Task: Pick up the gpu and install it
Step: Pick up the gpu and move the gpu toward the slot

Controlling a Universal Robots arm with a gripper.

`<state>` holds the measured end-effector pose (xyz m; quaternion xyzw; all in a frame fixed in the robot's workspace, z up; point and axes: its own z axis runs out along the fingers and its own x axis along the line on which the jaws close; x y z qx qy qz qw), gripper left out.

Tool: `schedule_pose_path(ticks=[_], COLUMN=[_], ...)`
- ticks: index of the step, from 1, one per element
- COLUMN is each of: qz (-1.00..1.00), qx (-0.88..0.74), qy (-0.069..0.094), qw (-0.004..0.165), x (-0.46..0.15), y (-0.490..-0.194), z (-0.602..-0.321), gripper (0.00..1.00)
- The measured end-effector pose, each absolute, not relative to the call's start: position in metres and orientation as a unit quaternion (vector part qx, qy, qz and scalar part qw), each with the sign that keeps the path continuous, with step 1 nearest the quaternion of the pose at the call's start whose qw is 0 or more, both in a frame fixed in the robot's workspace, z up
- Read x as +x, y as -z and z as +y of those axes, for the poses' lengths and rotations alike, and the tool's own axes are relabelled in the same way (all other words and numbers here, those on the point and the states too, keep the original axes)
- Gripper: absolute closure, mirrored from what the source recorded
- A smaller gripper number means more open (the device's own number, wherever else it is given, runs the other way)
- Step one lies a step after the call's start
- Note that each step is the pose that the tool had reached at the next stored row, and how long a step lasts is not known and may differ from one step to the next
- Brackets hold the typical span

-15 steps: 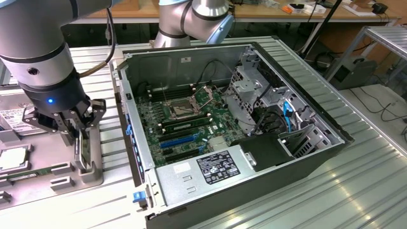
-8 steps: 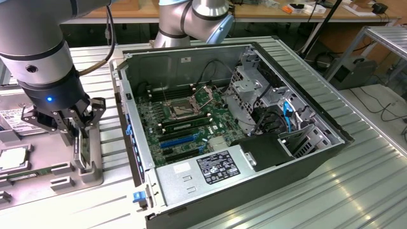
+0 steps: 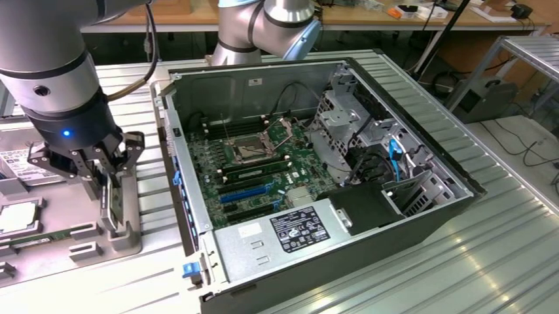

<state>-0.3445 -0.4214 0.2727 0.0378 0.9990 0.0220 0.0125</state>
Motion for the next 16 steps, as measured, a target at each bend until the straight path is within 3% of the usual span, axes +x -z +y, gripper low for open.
schedule_pose_path(ticks=[16], qz=[0.999], qx=[0.038], qy=[-0.022], qw=[0.012], x=[-0.3445], y=[-0.2826], z=[-0.4214], gripper=[0.73])
